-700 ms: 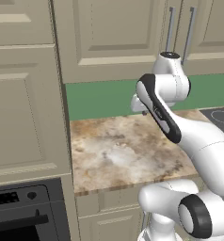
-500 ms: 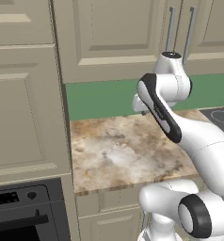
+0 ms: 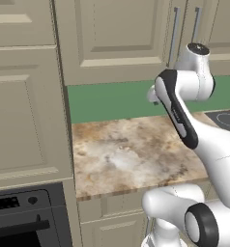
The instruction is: Get the candle and the beer from the cabinet and move them to the dining counter.
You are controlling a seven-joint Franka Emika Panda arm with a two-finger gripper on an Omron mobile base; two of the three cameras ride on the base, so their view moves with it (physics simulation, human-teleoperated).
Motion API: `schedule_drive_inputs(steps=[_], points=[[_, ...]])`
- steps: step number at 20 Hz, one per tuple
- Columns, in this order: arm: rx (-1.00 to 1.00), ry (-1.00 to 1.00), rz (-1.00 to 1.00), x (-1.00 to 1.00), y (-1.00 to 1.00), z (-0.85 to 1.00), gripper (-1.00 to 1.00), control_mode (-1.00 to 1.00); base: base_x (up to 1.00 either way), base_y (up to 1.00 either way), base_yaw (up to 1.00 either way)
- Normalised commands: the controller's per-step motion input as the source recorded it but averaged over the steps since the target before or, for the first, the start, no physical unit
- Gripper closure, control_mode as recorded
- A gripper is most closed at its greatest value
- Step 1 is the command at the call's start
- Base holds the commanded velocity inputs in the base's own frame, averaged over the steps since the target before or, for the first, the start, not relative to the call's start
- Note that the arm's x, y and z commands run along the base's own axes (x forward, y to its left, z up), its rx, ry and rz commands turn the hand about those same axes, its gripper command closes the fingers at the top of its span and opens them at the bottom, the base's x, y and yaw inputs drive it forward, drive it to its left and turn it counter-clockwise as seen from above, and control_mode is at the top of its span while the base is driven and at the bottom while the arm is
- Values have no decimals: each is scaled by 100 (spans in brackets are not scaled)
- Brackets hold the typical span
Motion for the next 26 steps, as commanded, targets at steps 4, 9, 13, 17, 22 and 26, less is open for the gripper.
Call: schedule_drive_inputs(steps=[4,9,13,17,22,26], points=[[0,-29,0,0,-28,63,-100,-100,0,0,0],[0,-33,0,0,-24,63,-100,-100,0,0,0],[0,-28,0,0,-14,51,-100,-100,0,0,0],[0,-29,0,0,-1,42,-100,-100,0,0,0],[0,-27,0,0,0,38,-100,-100,0,0,0],[0,-25,-3,0,0,38,-100,-100,0,0,0]])
